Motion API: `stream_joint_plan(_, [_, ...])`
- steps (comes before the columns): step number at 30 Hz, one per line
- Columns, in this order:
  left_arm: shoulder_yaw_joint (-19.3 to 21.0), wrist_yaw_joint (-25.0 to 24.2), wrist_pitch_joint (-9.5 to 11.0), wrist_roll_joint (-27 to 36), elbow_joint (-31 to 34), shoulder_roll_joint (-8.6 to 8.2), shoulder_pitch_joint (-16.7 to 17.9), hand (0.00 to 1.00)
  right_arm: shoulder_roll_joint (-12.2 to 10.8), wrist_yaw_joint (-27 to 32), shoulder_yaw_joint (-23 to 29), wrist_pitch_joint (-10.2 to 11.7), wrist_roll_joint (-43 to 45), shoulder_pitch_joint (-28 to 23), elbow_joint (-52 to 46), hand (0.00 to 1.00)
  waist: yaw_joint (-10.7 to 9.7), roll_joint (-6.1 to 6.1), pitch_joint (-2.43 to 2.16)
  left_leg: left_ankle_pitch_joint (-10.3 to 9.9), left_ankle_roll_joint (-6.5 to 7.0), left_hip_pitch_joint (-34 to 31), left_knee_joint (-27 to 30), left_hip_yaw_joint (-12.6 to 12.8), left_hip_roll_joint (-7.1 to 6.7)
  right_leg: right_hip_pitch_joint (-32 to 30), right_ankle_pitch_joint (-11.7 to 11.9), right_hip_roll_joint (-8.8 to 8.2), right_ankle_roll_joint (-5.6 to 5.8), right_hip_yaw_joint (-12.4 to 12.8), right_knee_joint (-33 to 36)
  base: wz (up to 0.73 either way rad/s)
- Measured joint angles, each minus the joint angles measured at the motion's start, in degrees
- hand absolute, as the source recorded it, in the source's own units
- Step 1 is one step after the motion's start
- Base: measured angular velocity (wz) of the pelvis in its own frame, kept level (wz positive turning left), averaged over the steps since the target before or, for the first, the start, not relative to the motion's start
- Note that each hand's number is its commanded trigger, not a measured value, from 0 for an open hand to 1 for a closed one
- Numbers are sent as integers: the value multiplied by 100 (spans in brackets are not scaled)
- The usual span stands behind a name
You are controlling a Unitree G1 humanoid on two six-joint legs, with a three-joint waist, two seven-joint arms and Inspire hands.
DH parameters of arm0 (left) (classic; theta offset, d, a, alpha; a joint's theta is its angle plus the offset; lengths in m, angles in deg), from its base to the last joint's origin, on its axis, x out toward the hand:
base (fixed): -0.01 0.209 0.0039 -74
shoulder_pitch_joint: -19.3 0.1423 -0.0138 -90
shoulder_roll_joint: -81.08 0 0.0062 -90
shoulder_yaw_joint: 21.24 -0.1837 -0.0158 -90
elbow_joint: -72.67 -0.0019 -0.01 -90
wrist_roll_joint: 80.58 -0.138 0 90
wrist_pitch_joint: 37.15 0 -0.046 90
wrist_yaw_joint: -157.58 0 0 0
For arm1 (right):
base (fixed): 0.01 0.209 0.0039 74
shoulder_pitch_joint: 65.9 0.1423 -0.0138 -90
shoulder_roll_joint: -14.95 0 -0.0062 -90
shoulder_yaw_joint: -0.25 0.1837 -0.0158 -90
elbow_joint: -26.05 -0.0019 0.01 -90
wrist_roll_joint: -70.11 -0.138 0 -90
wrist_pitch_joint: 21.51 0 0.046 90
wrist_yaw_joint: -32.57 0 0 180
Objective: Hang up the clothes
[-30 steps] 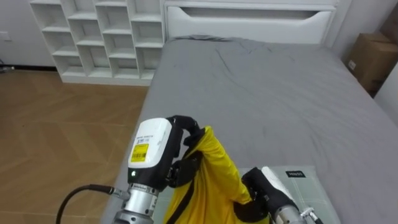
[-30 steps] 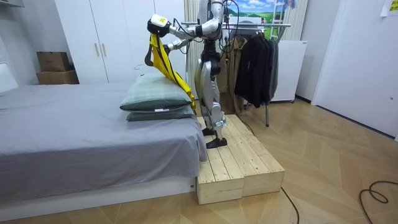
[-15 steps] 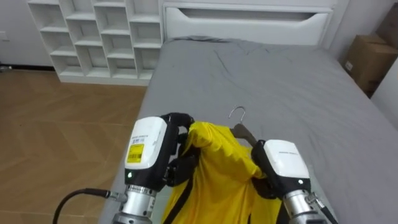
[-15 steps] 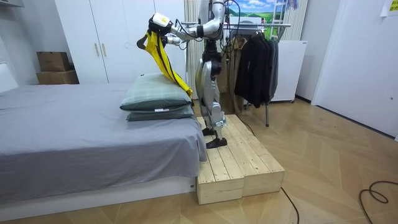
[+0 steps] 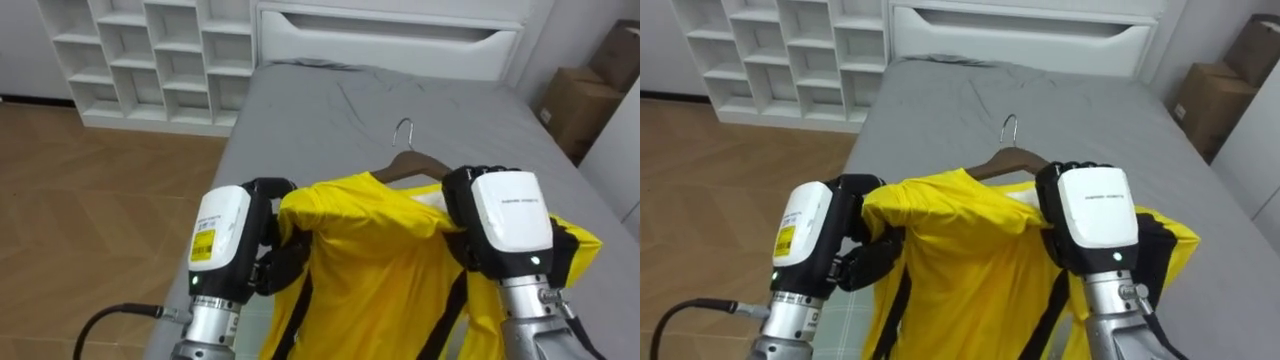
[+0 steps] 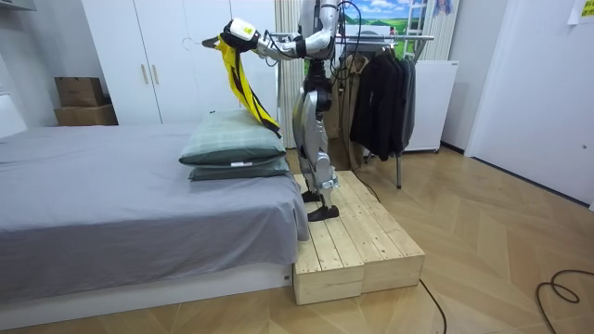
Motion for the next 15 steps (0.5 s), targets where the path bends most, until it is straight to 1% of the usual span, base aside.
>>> stream_joint_plan(4, [-2, -36, -13, 68, -1, 16, 0, 100, 11, 134, 43, -2, 26, 8, -98, 100, -25, 6, 3, 0, 0, 14, -10, 8, 12, -1, 0, -4, 0, 1, -2, 0])
stream_joint_plan(7, [-15, -63, -73, 65, -1, 37, 5, 100, 11, 234, 142, -5, 175, 8, -216, 100, -60, 18, 5, 0, 0, 30, -15, 14, 14, 2, -1, -17, 0, 1, 3, 0])
stream_joint_plan(8, [-18, -63, -122, 64, -4, 37, 8, 100, 11, 278, 164, -7, 201, 17, -272, 100, -74, 16, 6, 0, 0, 40, -21, 21, 14, 2, -1, -17, 1, 7, 3, 0])
stream_joint_plan(9, [-18, -64, -175, 64, -9, 41, 20, 100, 10, 327, 163, -21, 204, 58, -294, 100, -105, 15, 7, 0, 0, 47, -24, 29, 12, 2, -2, -19, 3, 13, 3, -3])
stream_joint_plan(11, [-18, -74, -212, 68, -28, 46, 25, 100, 10, 361, 172, -21, 204, 155, -298, 100, -151, 13, 9, 0, 0, 58, -32, 46, 11, 3, -5, -19, 8, 27, 6, -4])
stream_joint_plan(15, [-14, -166, -213, 61, -31, 13, 24, 100, 12, 481, 266, -11, 217, 354, -297, 100, -158, -9, 20, 0, 0, 76, -70, 78, 25, -11, -7, -6, 7, 35, 10, -4])
